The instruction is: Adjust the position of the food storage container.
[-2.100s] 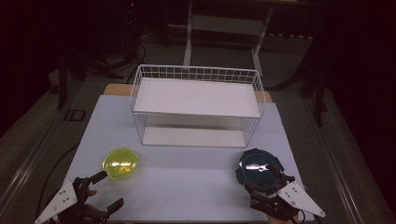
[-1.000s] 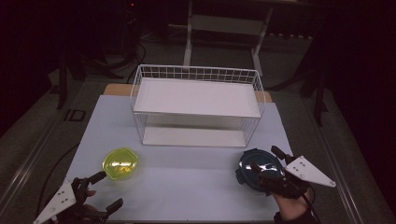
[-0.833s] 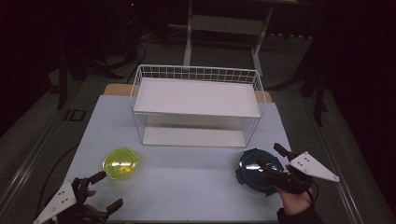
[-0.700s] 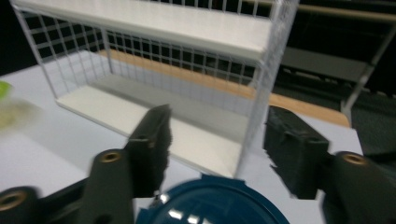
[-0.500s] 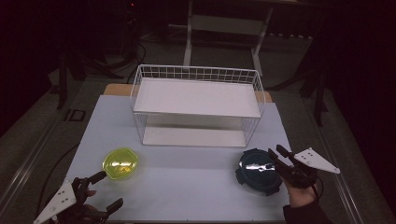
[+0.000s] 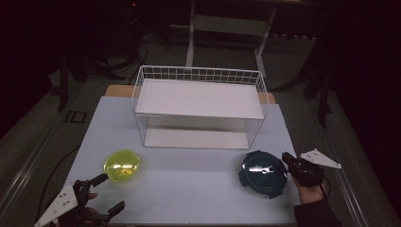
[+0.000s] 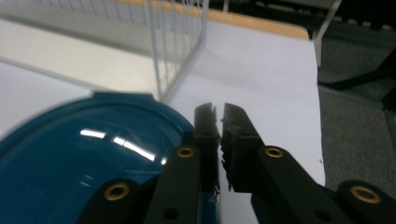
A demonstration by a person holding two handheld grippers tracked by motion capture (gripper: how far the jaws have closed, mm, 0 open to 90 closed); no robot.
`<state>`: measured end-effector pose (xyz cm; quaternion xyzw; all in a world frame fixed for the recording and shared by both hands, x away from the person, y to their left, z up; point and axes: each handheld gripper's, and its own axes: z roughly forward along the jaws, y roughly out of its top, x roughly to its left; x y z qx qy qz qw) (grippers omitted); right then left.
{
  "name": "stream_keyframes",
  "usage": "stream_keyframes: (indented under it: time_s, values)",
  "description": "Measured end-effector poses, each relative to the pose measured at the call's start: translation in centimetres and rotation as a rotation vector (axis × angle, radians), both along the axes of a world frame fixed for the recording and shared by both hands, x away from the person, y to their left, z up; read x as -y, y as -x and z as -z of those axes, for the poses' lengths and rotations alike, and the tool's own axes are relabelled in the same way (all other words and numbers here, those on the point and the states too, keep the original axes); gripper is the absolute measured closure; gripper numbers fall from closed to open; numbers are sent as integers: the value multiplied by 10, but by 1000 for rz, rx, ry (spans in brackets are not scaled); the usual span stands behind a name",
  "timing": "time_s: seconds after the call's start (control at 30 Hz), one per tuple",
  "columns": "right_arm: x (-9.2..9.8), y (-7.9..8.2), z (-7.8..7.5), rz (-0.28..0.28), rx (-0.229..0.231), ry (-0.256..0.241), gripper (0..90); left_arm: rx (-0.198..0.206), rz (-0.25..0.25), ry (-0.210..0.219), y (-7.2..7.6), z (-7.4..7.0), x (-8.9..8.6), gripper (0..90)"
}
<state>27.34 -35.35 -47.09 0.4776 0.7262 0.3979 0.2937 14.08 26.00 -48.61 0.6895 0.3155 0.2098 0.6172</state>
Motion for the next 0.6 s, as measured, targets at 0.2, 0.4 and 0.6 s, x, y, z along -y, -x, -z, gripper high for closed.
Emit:
stream_keyframes:
  time_s: [0.2,0.4,0.6]
  values:
    - [12,-5,12,15,-50,4,894,-1,1,-2,0,0,0,0]
    - [16,-6,23,11,-88,1,898,0,0,-4,0,0,0,0]
    - [19,-7,28,-13,-107,-30,900,0,1,-4,0,0,1,0]
